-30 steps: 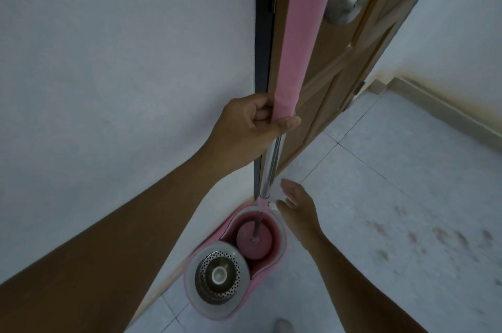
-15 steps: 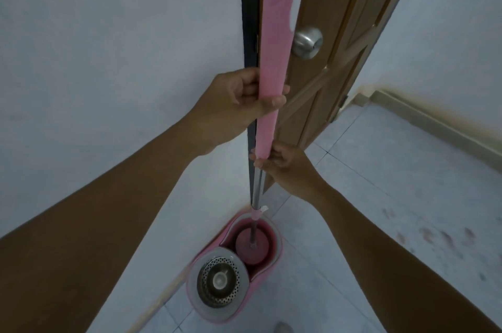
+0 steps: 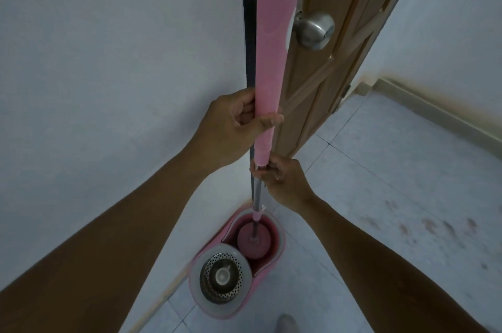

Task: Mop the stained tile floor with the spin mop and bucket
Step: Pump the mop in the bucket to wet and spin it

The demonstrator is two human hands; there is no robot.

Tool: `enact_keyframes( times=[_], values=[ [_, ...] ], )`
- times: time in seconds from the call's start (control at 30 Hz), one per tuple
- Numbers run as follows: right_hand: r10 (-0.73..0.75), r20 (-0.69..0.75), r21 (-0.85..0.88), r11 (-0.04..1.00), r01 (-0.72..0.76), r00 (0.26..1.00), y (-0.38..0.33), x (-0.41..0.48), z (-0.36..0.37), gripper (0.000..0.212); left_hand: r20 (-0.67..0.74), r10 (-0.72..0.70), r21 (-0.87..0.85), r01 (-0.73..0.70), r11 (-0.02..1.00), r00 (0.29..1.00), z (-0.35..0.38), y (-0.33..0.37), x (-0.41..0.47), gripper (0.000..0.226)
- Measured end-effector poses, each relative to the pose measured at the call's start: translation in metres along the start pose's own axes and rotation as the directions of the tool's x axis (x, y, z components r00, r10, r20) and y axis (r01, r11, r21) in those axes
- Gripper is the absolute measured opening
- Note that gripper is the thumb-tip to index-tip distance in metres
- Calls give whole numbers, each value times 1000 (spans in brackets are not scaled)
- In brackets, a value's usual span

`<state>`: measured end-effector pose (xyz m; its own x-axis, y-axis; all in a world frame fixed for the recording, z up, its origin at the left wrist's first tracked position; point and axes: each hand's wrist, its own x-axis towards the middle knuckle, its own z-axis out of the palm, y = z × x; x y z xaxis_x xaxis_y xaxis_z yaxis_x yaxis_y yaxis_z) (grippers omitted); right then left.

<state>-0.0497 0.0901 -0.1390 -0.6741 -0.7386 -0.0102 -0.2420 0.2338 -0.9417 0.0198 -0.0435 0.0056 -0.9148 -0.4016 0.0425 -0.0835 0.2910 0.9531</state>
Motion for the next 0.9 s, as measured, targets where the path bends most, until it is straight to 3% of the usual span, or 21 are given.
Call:
enact_keyframes(
  times=[0.6, 0.77, 0.9],
  values=[
    [250, 14, 1, 968, -250, 968, 46, -2, 39, 28, -18, -157, -14, 157, 987, 987, 12, -59, -11, 39],
    [296, 57, -36, 955, -295, 953, 54, -25, 34, 26, 149, -178, -41, 186, 982, 973, 11, -54, -29, 54],
    [280, 131, -12, 960, -281, 951, 36, -24, 16, 34, 189, -100, -67, 114, 991, 977, -2, -23, -35, 45]
  ],
)
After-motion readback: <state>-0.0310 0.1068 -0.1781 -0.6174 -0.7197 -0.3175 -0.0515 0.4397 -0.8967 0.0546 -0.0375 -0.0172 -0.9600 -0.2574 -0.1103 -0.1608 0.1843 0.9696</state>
